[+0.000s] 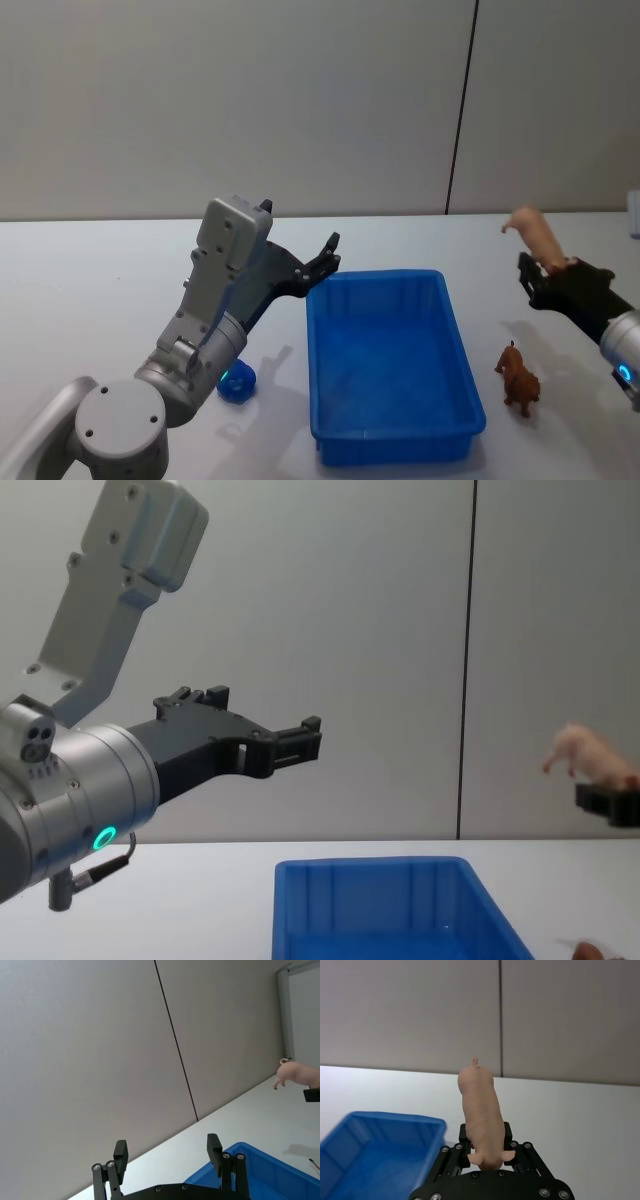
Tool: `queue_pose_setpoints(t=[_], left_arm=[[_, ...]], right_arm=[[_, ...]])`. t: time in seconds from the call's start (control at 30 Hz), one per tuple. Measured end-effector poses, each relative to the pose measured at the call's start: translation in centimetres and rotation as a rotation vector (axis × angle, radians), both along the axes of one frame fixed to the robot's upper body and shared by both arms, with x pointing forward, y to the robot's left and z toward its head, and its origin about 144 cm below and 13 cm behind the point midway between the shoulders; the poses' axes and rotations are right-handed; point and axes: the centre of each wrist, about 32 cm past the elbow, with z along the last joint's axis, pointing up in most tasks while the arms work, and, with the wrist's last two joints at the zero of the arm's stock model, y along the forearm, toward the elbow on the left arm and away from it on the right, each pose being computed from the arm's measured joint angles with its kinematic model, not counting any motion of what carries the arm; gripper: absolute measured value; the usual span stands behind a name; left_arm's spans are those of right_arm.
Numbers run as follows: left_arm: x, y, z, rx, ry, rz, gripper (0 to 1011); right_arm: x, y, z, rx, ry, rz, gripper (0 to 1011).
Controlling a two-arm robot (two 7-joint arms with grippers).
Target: Pick up the two dolls from the table and place them into the box.
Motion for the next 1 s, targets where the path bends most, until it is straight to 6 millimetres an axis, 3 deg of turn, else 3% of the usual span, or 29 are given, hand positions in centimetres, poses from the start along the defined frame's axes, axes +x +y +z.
queue_pose_setpoints(t=[0.47, 1.0], left_arm=[[0.0, 0.0, 0.0, 0.000, 0.000, 0.000, 1001], [0.0, 0.0, 0.0, 0.000, 0.000, 0.000, 1001]], right_arm=[[0.2, 1.5, 2.6, 0.069, 0.027, 0.203, 326], [0.8, 3.7, 3.3, 0.044, 0.195, 0.331, 343]])
